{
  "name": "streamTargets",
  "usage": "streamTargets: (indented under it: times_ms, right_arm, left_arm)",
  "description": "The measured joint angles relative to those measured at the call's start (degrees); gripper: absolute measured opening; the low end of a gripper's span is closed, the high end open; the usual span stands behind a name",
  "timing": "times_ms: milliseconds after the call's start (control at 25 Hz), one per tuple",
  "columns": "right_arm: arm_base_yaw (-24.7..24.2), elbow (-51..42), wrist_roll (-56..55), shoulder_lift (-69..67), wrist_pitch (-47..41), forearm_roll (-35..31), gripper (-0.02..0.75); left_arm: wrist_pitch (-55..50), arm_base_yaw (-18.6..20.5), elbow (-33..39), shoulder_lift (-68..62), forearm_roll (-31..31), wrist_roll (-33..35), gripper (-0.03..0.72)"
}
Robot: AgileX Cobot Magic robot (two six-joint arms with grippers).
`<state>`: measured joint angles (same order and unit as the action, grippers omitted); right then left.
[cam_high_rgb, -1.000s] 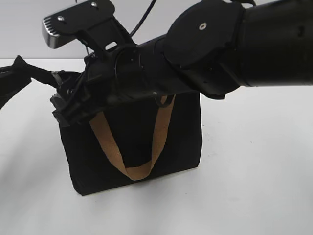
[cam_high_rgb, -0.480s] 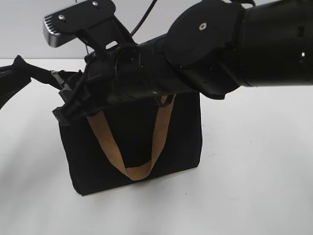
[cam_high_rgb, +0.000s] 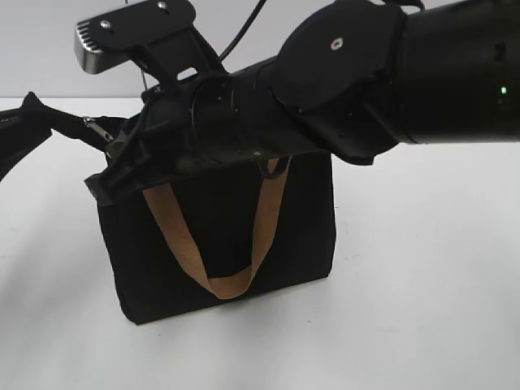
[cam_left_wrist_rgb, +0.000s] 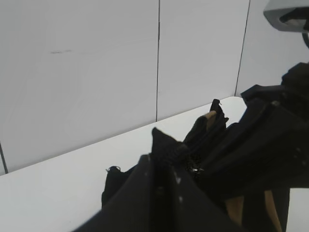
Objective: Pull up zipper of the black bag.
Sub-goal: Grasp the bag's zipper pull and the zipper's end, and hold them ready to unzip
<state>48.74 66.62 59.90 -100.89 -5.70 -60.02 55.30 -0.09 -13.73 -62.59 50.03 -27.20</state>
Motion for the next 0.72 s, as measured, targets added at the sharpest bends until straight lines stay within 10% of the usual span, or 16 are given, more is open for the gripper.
streamTargets:
  times_ms: [720]
  right_arm:
    - [-5.4,0.0,-2.3,3.0,-7.4,-0.1,-0.001]
  left_arm:
    - [1.9,0.0,0.0,0.0,-0.2,0.0,0.027]
